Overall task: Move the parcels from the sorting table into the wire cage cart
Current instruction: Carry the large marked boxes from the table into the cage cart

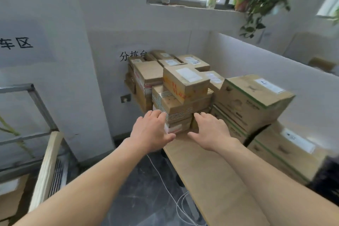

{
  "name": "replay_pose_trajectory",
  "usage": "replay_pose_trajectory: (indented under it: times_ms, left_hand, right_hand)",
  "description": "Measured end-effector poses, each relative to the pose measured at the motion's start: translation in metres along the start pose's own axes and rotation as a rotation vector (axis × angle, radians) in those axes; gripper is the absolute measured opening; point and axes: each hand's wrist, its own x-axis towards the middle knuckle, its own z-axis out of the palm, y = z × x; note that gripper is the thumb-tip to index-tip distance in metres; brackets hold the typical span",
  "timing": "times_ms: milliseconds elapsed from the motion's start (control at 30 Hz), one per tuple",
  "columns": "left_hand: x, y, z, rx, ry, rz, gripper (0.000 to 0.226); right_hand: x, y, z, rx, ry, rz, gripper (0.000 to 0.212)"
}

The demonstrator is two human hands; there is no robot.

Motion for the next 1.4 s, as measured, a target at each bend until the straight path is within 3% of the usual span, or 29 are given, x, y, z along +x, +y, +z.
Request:
replay_pose_trajectory:
  times_ms: [100, 367, 533, 667, 900, 1100, 1400]
  left_hand:
    - [0.022, 0.044, 0.015, -0.001, -0.022, 0.046, 0.087]
    - [0.078, 0.197, 0.069, -0.052, -0.092, 0.173, 0.082]
    - [0.107, 0.281, 0.105, -0.091, -0.171, 0.231, 0.084]
    - [0.121, 0.327, 0.135, -0.085, -0.236, 0.252, 0.08]
    - [0.141, 0.37, 0.177, -0.05, -0.312, 0.244, 0.078]
    - [0.153, 0.377, 0.202, -0.008, -0.334, 0.218, 0.071]
    - [0.157, 0.369, 0.225, -0.057, -0.336, 0.183, 0.08]
  right_hand:
    - [-0.013, 0.052, -0.001, -0.004, -0.008, 0.065, 0.074]
    - [-0.053, 0.215, -0.014, 0.003, -0.077, 0.243, 0.041]
    - [-0.077, 0.312, -0.004, 0.006, -0.126, 0.377, 0.054]
    - [-0.085, 0.374, 0.014, -0.02, -0.214, 0.456, 0.044]
    - [-0.07, 0.444, 0.048, -0.024, -0.289, 0.524, 0.031]
    - [-0.043, 0.482, 0.072, 0.004, -0.314, 0.519, 0.035]
    - [-0.015, 0.508, 0.091, 0.211, -0.345, 0.521, 0.045]
